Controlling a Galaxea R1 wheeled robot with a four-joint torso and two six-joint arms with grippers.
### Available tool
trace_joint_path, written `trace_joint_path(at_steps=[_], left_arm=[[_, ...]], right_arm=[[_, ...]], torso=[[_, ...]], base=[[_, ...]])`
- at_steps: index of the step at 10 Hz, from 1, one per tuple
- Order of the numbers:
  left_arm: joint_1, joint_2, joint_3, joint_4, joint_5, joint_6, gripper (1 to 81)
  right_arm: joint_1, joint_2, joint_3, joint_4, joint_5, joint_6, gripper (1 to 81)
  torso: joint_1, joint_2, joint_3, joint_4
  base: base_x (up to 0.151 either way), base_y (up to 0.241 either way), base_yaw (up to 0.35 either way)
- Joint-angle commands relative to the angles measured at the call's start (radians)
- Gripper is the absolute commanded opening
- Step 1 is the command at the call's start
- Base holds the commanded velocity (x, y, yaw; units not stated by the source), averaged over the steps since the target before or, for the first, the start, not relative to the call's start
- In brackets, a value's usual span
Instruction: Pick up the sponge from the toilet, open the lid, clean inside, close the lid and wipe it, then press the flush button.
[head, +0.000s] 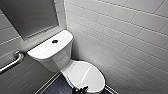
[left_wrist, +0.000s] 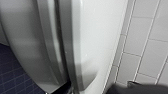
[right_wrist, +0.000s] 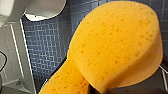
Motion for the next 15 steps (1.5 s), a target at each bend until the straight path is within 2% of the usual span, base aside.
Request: trace_joint_path(at_steps=[1, 3, 7, 11, 15], left_arm=[[-0.171, -0.047, 0.07, -0.005, -0.144, 0.03, 81.1], [-0.173, -0.075, 0.123, -0.005, -0.173, 0.03, 81.1], [-0.176, -0.09, 0.169, 0.003, -0.176, 0.025, 81.1], [-0.18, -0.16, 0.299, 0.004, -0.204, 0.027, 81.1], [-0.18, -0.199, 0.357, 0.001, -0.224, 0.025, 81.1]], right_arm=[[0.019, -0.042, 0.013, -0.02, -0.053, 0.0, 1.0], [0.021, -0.031, 0.002, -0.021, -0.053, 0.0, 1.0], [0.024, -0.016, -0.016, -0.023, -0.053, -0.002, 1.0], [0.022, -0.011, -0.018, -0.02, -0.053, 0.001, 1.0], [0.016, -0.008, -0.027, -0.018, -0.052, 0.004, 1.0]], torso=[[0.0, 0.0, 0.0, 0.0], [0.0, 0.0, 0.0, 0.0], [0.0, 0.0, -0.001, 0.0], [0.0, 0.0, -0.001, 0.0], [0.0, 0.0, -0.001, 0.0]], base=[[0.0, 0.0, 0.0], [0.0, 0.0, 0.0], [0.0, 0.0, 0.0], [0.0, 0.0, 0.0], [0.0, 0.0, 0.0]])
